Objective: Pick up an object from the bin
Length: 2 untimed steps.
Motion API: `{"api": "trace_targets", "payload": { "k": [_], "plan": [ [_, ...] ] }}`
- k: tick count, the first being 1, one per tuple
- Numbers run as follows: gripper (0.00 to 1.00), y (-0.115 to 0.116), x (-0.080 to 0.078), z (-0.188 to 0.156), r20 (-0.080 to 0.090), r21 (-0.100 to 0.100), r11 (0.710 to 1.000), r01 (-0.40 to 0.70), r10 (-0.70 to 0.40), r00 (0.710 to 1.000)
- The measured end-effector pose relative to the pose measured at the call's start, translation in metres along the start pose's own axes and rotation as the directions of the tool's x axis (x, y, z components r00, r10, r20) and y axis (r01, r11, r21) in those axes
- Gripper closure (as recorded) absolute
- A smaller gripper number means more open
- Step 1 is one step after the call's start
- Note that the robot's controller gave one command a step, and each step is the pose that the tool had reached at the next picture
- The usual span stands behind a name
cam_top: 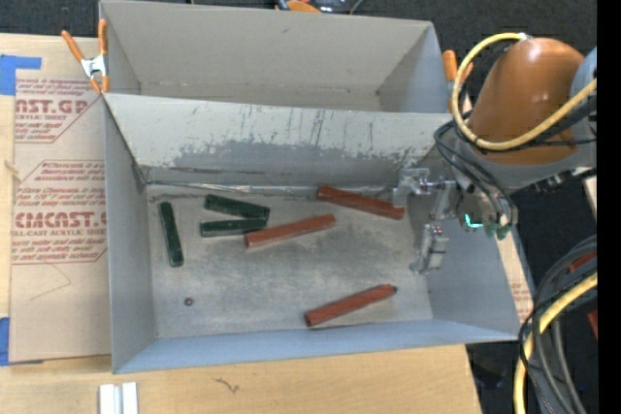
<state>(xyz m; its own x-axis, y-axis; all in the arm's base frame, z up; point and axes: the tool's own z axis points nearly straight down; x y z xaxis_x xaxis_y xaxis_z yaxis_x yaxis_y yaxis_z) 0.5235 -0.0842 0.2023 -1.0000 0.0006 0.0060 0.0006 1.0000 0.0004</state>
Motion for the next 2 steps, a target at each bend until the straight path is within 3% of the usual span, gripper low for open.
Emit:
{"api": "trace_targets", "payload": {
  "k": [1, 2],
  "plan": [
    [0.0, 0.048, 0.024, 0.106, 0.0, -0.001, 0.972, 0.235, -0.235, 0.972],
    [0.0, 0.093, 0.032, 0.133, 0.014, 0.001, 0.96, 0.28, -0.28, 0.96]
  ]
}}
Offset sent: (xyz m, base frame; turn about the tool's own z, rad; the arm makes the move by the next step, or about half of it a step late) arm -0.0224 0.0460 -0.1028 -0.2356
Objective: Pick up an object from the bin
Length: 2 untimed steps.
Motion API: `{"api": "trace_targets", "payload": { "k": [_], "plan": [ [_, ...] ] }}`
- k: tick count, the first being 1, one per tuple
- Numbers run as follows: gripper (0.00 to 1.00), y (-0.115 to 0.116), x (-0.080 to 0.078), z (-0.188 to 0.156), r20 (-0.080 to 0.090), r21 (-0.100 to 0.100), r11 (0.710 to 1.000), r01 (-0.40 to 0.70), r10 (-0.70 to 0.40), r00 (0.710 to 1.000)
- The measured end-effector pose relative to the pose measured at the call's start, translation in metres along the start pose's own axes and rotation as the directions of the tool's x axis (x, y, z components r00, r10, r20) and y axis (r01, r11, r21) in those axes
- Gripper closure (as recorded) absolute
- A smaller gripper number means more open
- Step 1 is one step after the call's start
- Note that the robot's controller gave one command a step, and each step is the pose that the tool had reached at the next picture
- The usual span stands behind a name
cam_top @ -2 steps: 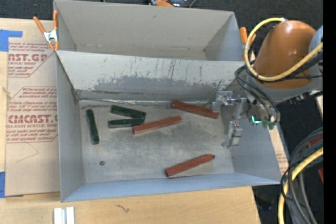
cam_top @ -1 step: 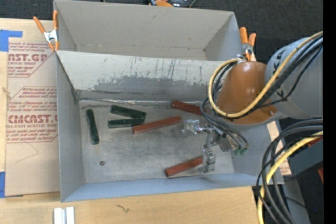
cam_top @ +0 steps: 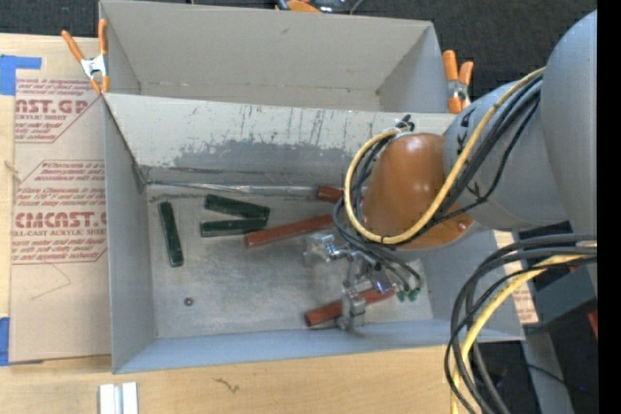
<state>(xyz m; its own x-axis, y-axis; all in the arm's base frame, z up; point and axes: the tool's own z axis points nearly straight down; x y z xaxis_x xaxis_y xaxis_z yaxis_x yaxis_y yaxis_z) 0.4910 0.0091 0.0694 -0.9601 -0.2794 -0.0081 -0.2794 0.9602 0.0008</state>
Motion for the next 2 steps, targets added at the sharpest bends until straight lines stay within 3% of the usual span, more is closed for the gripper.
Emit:
{"api": "trace_targets", "payload": {
  "k": [1, 2],
  "plan": [
    [1.0, -0.002, 0.003, 0.0, -0.008, 0.0, 1.0, -0.005, 0.005, 1.0],
    [1.0, -0.064, -0.024, -0.142, 0.002, 0.006, 0.999, -0.043, 0.043, 0.999]
  ]
}}
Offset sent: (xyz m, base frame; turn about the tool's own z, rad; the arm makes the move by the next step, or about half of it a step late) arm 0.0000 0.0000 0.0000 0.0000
